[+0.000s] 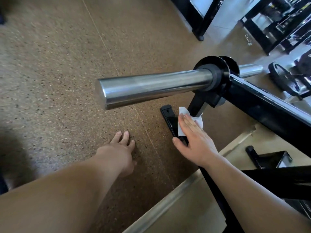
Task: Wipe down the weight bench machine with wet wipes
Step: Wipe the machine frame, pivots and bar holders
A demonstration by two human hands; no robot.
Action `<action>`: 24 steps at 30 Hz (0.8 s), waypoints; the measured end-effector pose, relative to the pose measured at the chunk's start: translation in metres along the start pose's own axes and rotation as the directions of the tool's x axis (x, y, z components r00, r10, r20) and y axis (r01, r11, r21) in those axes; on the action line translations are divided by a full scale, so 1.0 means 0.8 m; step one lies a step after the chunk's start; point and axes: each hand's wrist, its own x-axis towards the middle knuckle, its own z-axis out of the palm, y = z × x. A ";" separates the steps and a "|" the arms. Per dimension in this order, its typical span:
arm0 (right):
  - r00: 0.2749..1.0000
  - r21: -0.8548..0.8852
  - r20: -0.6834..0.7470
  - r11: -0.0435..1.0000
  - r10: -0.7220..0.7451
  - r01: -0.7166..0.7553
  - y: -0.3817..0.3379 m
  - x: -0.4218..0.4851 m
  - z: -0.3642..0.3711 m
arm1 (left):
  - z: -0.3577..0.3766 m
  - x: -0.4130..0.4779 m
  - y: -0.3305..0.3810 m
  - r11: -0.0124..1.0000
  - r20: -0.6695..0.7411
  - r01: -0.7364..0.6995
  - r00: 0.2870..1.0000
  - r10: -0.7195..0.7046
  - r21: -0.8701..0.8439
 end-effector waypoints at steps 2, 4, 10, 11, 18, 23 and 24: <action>0.996 0.048 0.080 0.998 0.026 -0.030 0.001 -0.001 0.010 | 0.000 -0.004 0.000 1.000 -0.002 -0.003 1.000 0.003 -0.008; 0.996 0.091 0.069 0.994 0.055 -0.062 -0.003 0.000 0.009 | -0.001 -0.005 -0.001 1.000 0.013 0.006 1.000 -0.006 -0.009; 0.926 -0.109 -0.377 0.994 -0.016 -0.027 -0.017 0.028 -0.032 | -0.005 -0.009 -0.002 1.000 0.044 -0.013 0.999 0.013 0.009; 0.934 -0.105 -0.357 0.994 -0.015 -0.024 -0.018 0.030 -0.033 | -0.006 -0.011 -0.001 1.000 0.049 -0.010 0.999 0.009 0.009; 0.994 -0.103 0.070 0.992 0.079 -0.072 -0.020 -0.001 0.027 | 0.001 -0.001 -0.005 1.000 0.035 -0.015 0.999 0.015 -0.005; 0.983 0.023 -0.154 0.995 0.102 -0.100 -0.025 0.017 -0.016 | -0.001 -0.001 -0.004 0.999 0.040 -0.022 0.999 0.020 0.031; 0.981 -0.004 -0.178 0.997 0.081 -0.083 -0.024 0.019 -0.017 | 0.000 0.000 -0.003 0.999 0.038 -0.023 0.999 0.022 0.032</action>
